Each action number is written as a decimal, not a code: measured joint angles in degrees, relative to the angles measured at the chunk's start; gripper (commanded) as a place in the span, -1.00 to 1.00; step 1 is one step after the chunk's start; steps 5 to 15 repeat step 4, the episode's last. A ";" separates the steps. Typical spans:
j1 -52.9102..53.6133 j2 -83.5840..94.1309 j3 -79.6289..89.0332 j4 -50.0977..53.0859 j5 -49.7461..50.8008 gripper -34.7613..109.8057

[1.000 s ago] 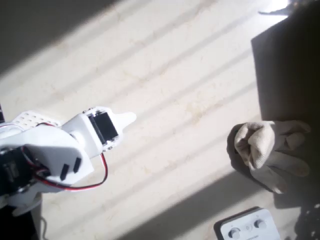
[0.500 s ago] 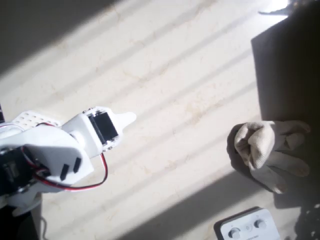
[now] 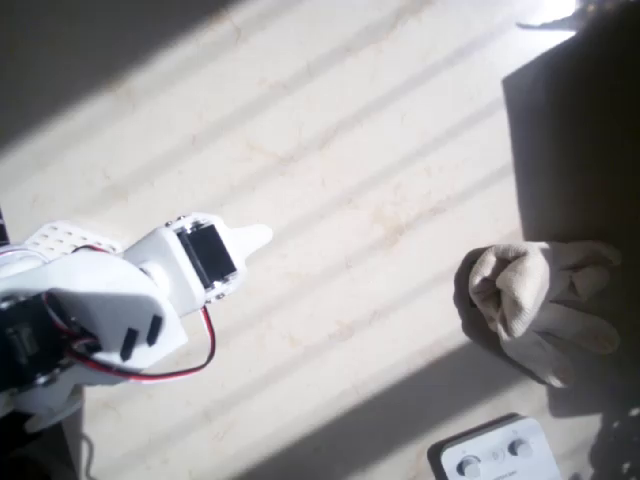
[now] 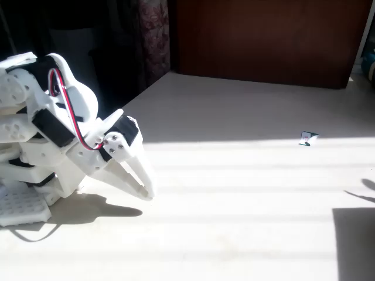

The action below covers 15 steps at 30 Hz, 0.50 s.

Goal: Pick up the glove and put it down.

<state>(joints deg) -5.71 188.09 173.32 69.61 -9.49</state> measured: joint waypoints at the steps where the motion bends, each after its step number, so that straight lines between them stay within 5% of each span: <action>1: 0.00 0.00 0.00 0.00 0.00 -0.52; 15: 0.00 0.00 0.00 0.00 0.00 -0.52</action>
